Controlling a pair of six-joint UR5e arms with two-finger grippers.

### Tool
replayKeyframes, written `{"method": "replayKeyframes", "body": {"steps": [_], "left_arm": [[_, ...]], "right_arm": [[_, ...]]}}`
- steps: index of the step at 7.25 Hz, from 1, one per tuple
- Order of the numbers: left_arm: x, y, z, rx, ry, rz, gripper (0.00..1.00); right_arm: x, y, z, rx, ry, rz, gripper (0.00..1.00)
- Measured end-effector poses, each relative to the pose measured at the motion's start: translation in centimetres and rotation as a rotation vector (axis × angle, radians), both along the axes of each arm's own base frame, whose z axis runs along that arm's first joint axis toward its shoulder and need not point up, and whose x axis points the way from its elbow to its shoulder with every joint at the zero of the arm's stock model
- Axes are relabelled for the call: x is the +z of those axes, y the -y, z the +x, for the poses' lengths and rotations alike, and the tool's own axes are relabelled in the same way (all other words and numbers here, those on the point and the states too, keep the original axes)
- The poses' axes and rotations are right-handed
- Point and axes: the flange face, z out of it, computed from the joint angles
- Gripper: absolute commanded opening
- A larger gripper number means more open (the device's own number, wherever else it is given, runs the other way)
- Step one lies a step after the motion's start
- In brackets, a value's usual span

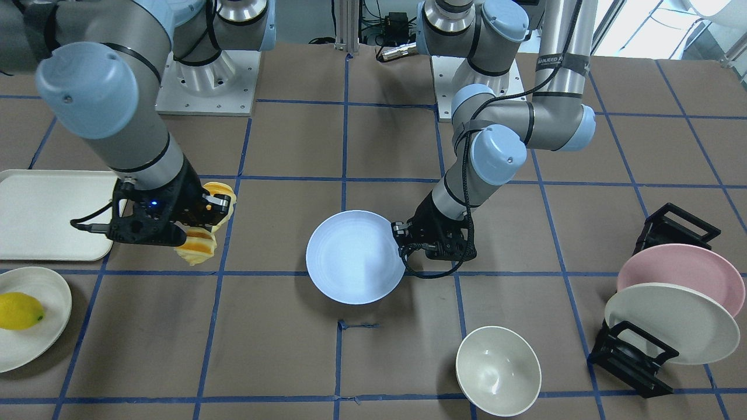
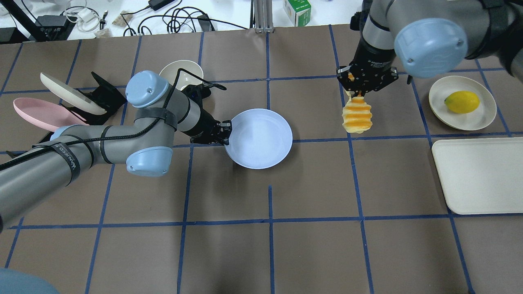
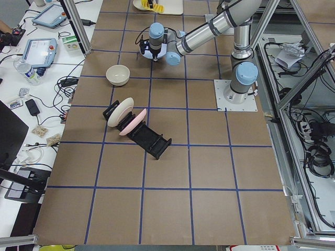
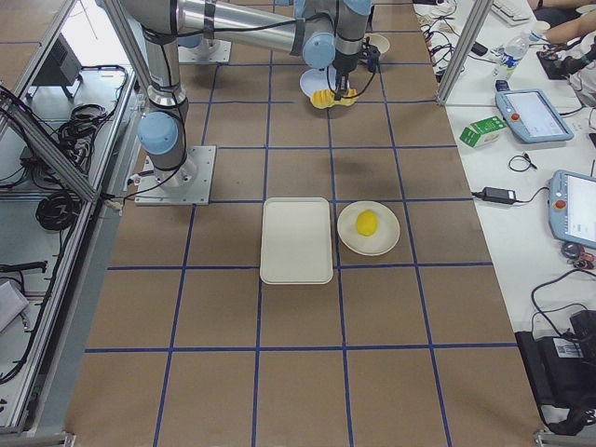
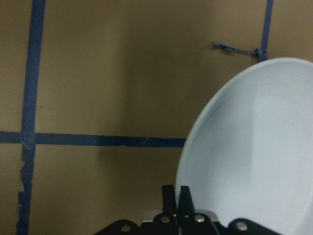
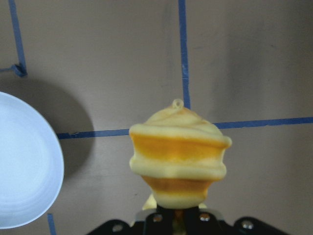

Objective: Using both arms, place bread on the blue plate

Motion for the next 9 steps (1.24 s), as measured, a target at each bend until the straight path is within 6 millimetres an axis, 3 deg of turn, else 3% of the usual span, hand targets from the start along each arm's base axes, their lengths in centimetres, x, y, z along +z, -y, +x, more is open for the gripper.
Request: {"method": "replayKeyframes", "body": {"steps": [1, 2, 3, 4, 6, 8, 9], "left_arm": [[-1.2, 0.3, -0.2, -0.002, 0.001, -0.004, 0.18], [-1.9, 0.6, -0.2, -0.005, 0.005, -0.008, 0.81], [-2.0, 0.8, -0.1, -0.008, 0.018, -0.018, 0.98], [-1.5, 1.1, 0.0, -0.005, 0.036, -0.036, 1.0], [1.3, 1.6, 0.6, 0.003, 0.053, -0.085, 1.0], [6.4, 2.6, 2.1, 0.004, 0.11, -0.076, 1.0], [10.0, 2.8, 3.1, -0.02, 0.159, -0.055, 1.0]], "right_arm": [[-0.9, -0.1, 2.8, 0.0, 0.001, 0.006, 0.0], [-1.6, 0.0, 5.5, -0.001, 0.001, 0.013, 0.0], [-2.4, 0.4, 8.1, 0.003, -0.001, 0.019, 0.0], [-3.2, 0.8, 10.3, 0.009, -0.003, 0.026, 0.0], [-5.7, 1.3, 14.3, 0.01, 0.009, 0.054, 0.0], [-9.0, 1.5, 17.9, 0.014, 0.038, 0.052, 0.0], [-10.3, 1.4, 19.1, 0.026, 0.042, 0.051, 0.0]]}}
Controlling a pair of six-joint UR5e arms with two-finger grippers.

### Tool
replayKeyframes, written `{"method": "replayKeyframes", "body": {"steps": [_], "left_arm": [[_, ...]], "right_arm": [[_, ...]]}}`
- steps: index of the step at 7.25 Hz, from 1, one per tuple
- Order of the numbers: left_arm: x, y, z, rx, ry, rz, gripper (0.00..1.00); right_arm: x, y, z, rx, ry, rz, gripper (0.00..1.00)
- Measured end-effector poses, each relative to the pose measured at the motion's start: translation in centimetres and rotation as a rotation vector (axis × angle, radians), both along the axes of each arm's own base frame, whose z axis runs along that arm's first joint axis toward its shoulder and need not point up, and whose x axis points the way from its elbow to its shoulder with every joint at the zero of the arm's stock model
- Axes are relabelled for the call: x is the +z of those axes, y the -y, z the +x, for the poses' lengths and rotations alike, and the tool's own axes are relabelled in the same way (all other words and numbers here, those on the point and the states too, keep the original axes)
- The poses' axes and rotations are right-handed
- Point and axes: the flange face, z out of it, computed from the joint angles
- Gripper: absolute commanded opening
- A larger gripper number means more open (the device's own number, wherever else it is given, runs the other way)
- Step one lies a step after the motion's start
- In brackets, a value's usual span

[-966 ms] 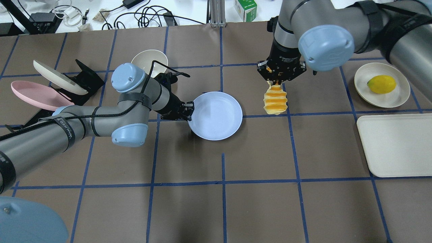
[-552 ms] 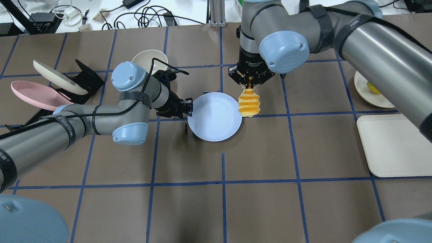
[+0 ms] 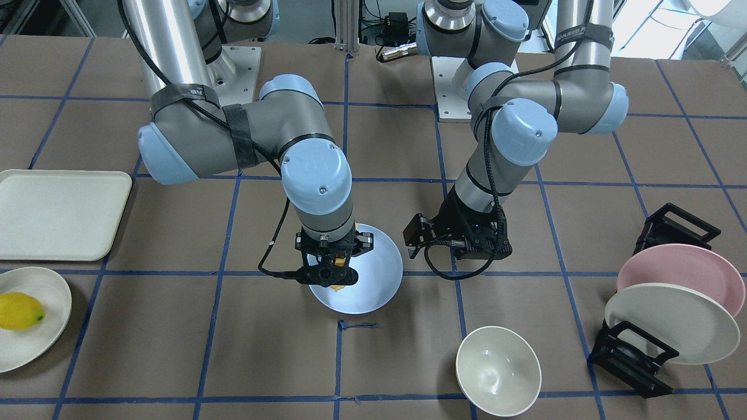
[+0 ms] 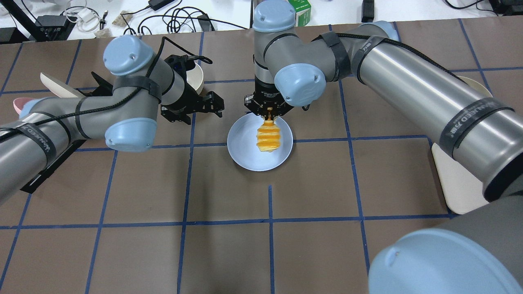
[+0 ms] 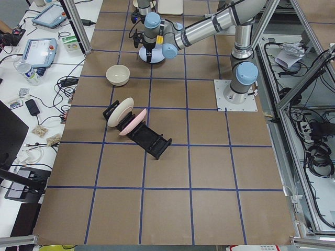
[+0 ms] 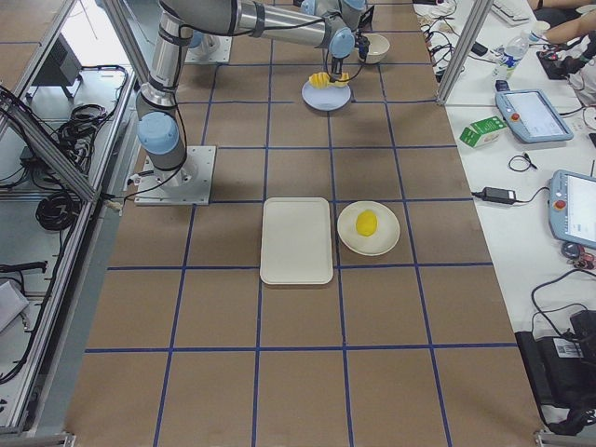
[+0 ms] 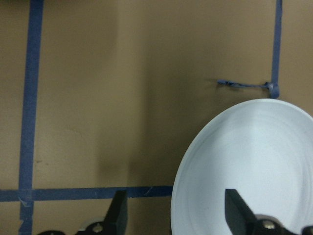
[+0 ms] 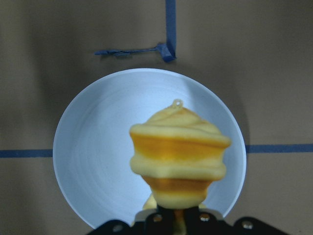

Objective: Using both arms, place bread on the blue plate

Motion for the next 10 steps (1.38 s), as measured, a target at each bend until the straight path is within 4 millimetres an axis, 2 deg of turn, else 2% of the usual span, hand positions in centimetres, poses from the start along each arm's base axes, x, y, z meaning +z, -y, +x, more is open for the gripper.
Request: {"method": "replayKeyframes", "body": {"steps": [2, 3, 4, 5, 6, 7, 10], "left_arm": [[7.9, -0.8, 1.3, -0.063, 0.114, 0.056, 1.0], [11.8, -1.9, 1.4, -0.087, 0.136, 0.078, 1.0], [14.8, -3.1, 1.4, -0.104, 0.144, 0.071, 1.0], [16.8, -4.4, 1.3, -0.112, 0.146, 0.056, 1.0], [18.1, -5.5, 1.3, -0.114, 0.152, 0.051, 1.0], [18.8, -6.2, 1.7, -0.113, 0.186, 0.067, 1.0], [18.8, -7.2, 2.1, -0.096, 0.22, 0.1, 1.0]], "right_arm": [[-2.4, -0.2, 1.6, 0.021, -0.001, 0.006, 0.0], [-3.5, -0.3, 2.5, 0.034, 0.003, -0.002, 0.13], [-4.6, -0.4, 3.0, 0.041, 0.003, -0.003, 0.5], [-5.5, -0.5, 3.2, 0.045, 0.0, 0.005, 0.73], [-6.3, -0.7, 3.2, 0.047, -0.005, 0.017, 0.89], [-6.8, -1.0, 3.1, 0.046, -0.01, 0.026, 0.96], [-6.9, -1.1, 2.7, 0.046, -0.021, 0.029, 1.0]]}}
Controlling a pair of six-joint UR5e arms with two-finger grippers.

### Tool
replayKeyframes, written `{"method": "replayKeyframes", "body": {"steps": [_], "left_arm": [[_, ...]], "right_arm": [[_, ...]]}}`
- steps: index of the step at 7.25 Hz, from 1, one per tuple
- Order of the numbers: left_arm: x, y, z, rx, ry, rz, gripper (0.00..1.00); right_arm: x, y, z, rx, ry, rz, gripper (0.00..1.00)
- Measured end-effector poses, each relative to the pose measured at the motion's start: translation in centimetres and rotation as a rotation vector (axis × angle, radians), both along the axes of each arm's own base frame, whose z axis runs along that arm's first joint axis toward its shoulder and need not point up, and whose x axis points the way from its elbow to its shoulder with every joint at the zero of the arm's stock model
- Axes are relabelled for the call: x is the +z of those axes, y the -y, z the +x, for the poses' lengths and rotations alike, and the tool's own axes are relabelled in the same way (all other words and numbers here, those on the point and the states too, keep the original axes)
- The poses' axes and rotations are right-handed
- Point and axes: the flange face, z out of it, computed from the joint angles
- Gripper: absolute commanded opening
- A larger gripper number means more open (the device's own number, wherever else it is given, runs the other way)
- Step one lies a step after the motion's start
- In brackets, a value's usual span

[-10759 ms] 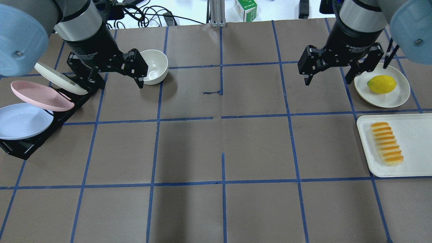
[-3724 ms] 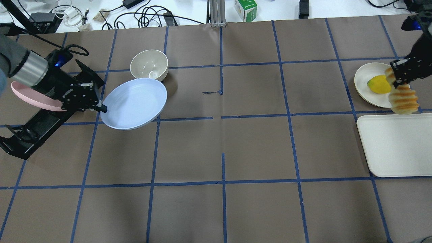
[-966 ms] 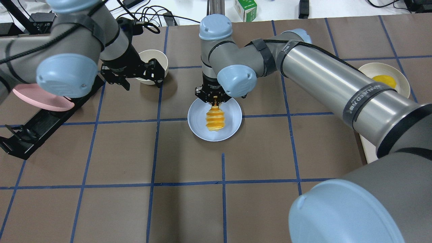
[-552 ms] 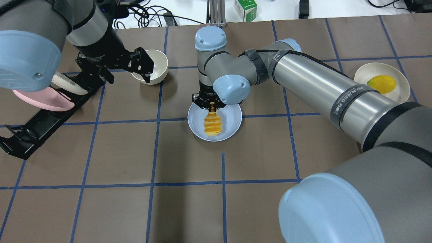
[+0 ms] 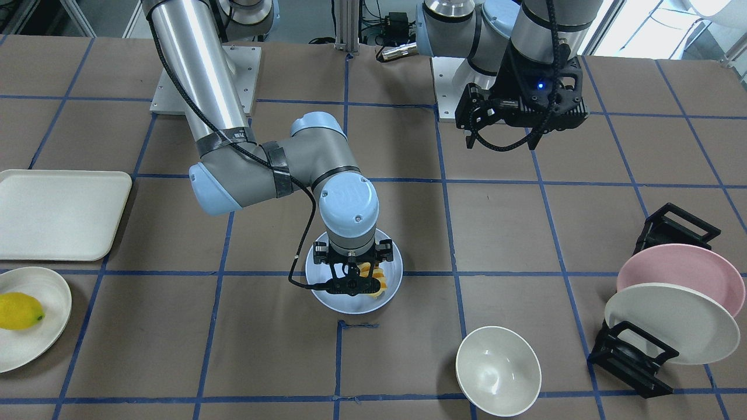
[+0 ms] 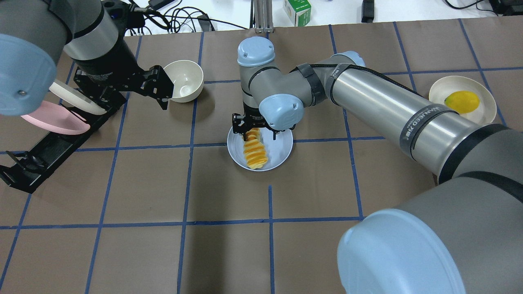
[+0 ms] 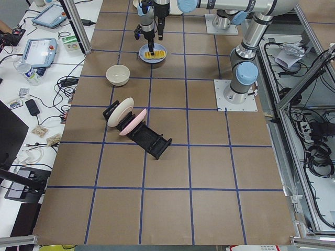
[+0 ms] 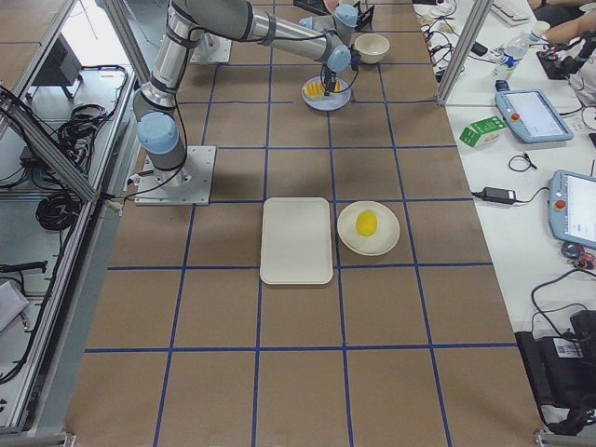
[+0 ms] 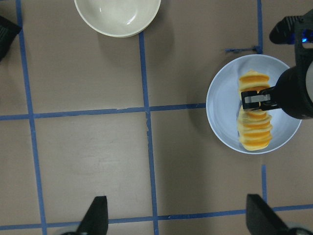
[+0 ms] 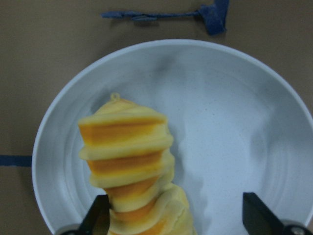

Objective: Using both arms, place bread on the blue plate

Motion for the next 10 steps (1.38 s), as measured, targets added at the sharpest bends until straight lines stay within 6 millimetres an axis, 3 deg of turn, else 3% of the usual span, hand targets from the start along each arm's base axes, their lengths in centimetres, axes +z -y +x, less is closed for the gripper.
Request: {"method": "replayKeyframes", "body": {"steps": [1, 3, 4, 7, 10], "left_arm": [[0.2, -0.1, 0.0, 0.0, 0.0, -0.003, 1.0], [0.6, -0.2, 0.2, -0.008, 0.021, -0.013, 1.0], [0.7, -0.2, 0.3, -0.006, 0.026, -0.013, 1.0], [0.8, -0.3, 0.3, -0.007, 0.031, -0.016, 1.0], [1.0, -0.3, 0.3, -0.012, 0.032, -0.021, 1.0]], "right_arm": [[0.4, 0.1, -0.3, -0.001, -0.001, -0.001, 1.0], [3.4, 0.5, -2.7, -0.017, -0.002, 0.003, 1.0], [5.9, 1.1, -5.3, -0.033, 0.002, -0.001, 1.0], [17.5, 0.8, -13.8, -0.074, 0.03, -0.109, 1.0], [24.3, -1.9, -21.9, -0.098, 0.021, -0.099, 1.0]]}}
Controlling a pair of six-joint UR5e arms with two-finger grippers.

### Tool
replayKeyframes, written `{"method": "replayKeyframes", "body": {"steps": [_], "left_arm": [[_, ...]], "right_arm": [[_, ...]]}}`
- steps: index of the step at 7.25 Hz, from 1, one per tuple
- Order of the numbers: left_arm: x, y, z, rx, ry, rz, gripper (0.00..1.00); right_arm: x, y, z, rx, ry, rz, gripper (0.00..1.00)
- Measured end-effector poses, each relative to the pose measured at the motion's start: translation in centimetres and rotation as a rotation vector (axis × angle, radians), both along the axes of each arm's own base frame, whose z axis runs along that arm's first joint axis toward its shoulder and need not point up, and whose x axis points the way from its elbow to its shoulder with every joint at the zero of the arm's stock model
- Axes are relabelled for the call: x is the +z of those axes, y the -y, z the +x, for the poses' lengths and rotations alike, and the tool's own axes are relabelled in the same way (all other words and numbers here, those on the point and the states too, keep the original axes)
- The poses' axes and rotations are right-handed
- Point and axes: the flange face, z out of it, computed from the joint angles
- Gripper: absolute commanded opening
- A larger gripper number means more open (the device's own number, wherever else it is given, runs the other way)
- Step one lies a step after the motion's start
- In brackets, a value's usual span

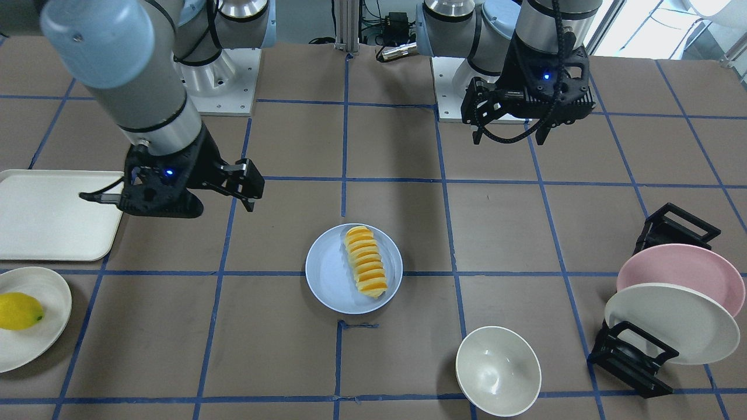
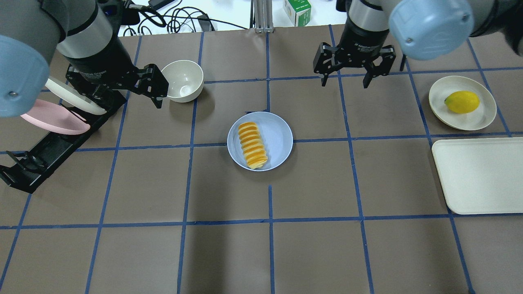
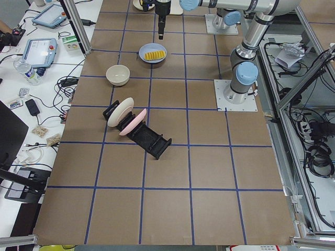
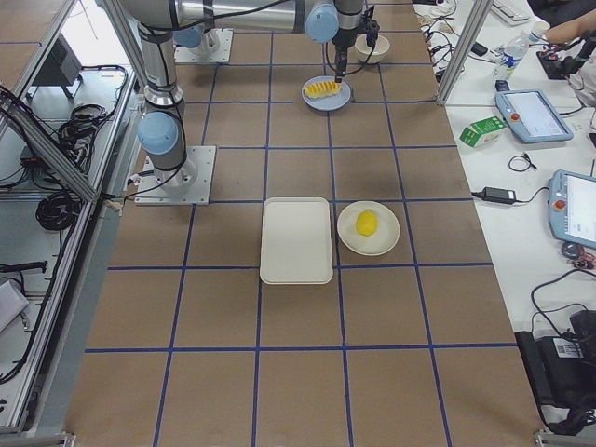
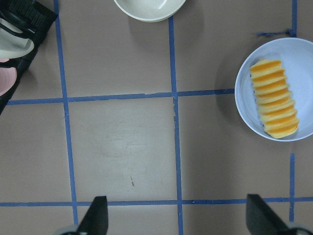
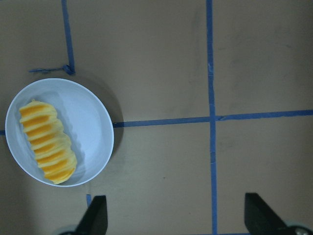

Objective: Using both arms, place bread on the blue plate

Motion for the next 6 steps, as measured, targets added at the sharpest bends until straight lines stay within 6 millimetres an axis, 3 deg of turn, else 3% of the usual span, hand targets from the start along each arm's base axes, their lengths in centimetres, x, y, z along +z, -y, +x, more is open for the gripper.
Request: {"method": "replayKeyframes", "body": {"steps": [1, 3, 4, 6], "left_arm": [[0.1, 0.0, 0.0, 0.0, 0.0, -0.001, 1.0], [0.1, 0.0, 0.0, -0.001, 0.0, -0.002, 1.0], [0.1, 0.0, 0.1, -0.001, 0.0, -0.002, 1.0], [0.1, 0.0, 0.1, -0.001, -0.001, -0.002, 1.0]], "right_arm": [[1.3, -1.6, -1.9, -0.017, -0.011, 0.006, 1.0], [1.2, -4.9, -3.9, -0.016, -0.047, 0.017, 1.0], [1.2, -6.4, -4.3, -0.016, -0.059, 0.01, 1.0], [1.5, -7.3, -4.5, -0.021, -0.067, 0.002, 1.0]]}}
